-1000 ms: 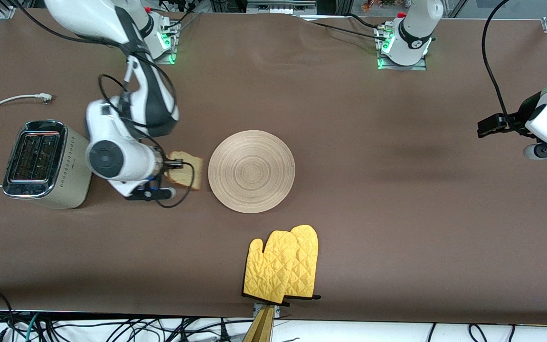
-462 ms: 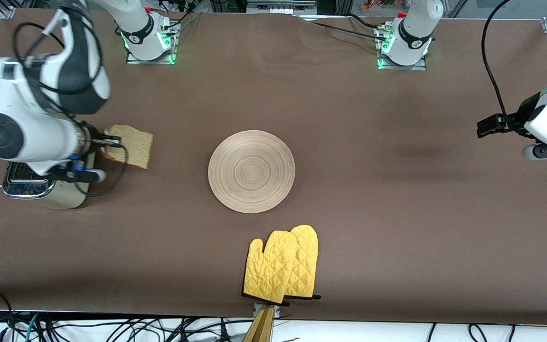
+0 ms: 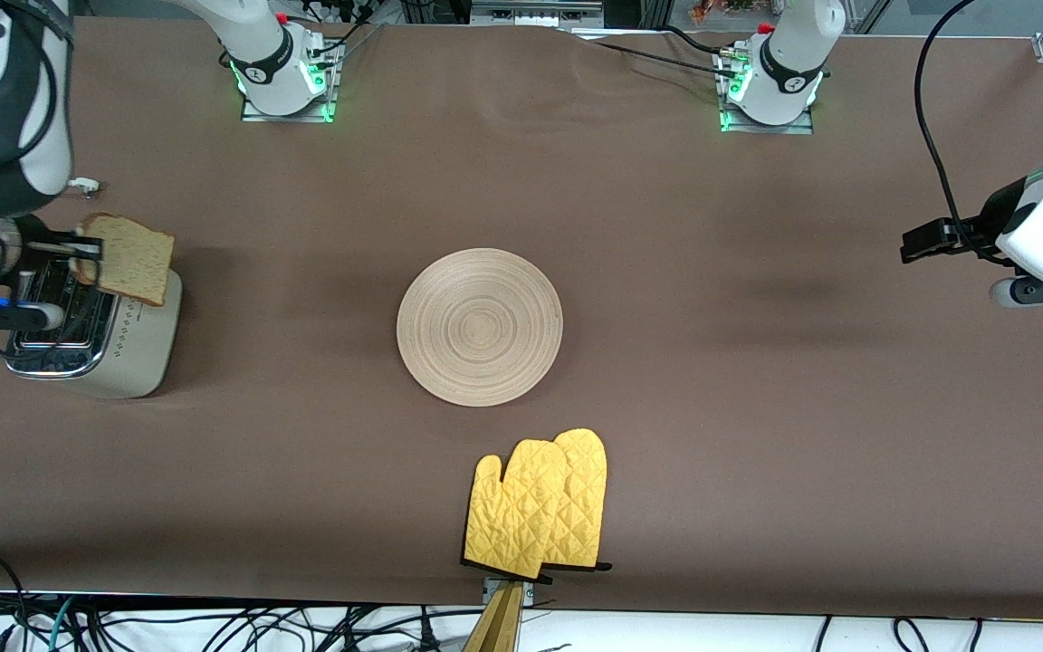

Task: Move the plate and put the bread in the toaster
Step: 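Lift the bread with the right gripper over the toaster slot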

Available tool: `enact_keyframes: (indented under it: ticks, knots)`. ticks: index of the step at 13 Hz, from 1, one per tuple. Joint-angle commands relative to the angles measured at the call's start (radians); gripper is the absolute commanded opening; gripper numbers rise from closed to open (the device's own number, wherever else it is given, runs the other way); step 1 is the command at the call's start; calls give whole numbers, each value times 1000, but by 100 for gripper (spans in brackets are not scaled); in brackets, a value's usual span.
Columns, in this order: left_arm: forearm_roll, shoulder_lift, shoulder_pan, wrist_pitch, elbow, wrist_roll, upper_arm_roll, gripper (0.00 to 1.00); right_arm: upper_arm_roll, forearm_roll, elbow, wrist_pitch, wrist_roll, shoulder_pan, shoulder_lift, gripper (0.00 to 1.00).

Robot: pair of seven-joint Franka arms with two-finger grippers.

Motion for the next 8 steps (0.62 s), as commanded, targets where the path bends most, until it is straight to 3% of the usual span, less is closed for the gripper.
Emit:
enact_keyframes:
  ticks: [1,3,8]
  knots:
    - [-37,8,9,5,34,3,-2,100,-60,-24,25,-16,-107,5,4,0]
    - [-40,7,9,5,34,0,-2,100,-86,-49,25,33,-148,0,15,0]
    - [-40,1,9,-13,34,-2,-8,100,-86,-87,25,127,-239,-66,49,0]
